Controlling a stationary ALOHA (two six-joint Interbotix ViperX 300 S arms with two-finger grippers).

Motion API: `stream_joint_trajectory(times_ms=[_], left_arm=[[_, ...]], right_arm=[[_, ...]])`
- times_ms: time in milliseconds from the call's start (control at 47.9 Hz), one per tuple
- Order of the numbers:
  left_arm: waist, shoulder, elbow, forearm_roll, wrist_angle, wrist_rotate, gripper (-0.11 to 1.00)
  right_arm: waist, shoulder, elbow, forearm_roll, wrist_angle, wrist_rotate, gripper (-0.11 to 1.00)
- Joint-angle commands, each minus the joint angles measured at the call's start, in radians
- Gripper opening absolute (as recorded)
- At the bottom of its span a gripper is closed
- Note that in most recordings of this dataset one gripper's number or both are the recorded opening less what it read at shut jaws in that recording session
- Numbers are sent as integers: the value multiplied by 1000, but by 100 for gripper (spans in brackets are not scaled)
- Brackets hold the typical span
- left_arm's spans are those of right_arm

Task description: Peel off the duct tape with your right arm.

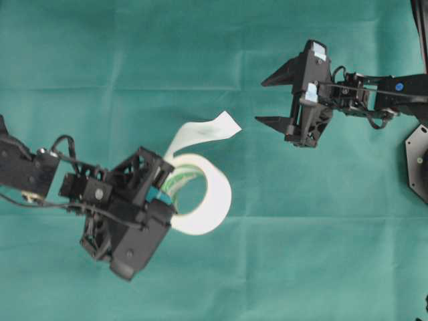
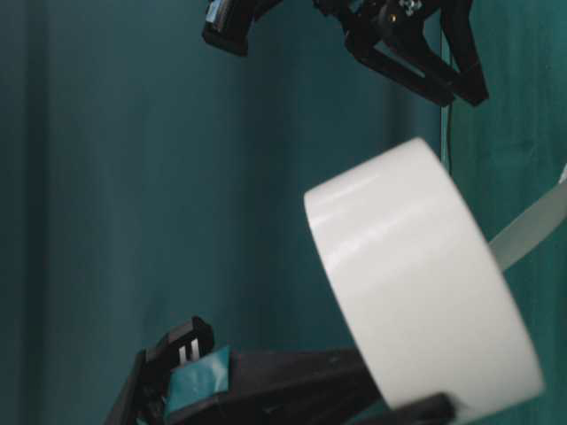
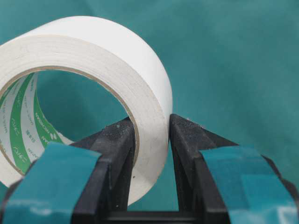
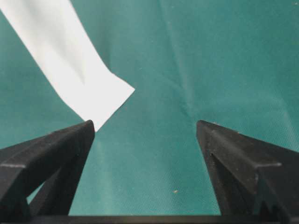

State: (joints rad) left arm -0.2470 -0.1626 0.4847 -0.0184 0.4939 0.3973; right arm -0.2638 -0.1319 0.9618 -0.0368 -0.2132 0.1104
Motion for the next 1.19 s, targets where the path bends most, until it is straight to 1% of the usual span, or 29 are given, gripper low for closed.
stream_joint_trajectory(times_ms=[0,84,251,376,627,689,877,1086,1170], left_arm=[[29,-54,-28,9,9,6,21],[64,-69,-26,11,23,21,21],[126,-87,-32,11,46,89,21],[187,-98,-46,11,72,138,21],[316,-114,-55,11,112,170,21],[327,-112,-55,11,117,173,21],[318,-103,-35,6,117,173,21],[272,-94,-2,3,120,163,21],[245,-92,15,2,120,149,21]], right_arm=[[12,-29,6,-2,-9,3,70],[18,-31,18,0,-11,5,70],[25,-31,32,0,-12,28,70],[29,-31,43,0,-15,35,69],[43,-31,64,0,-51,38,69],[43,-31,66,0,-52,38,69],[43,-31,71,0,-52,38,69],[44,-31,71,0,-52,35,69],[44,-31,71,0,-52,35,69]])
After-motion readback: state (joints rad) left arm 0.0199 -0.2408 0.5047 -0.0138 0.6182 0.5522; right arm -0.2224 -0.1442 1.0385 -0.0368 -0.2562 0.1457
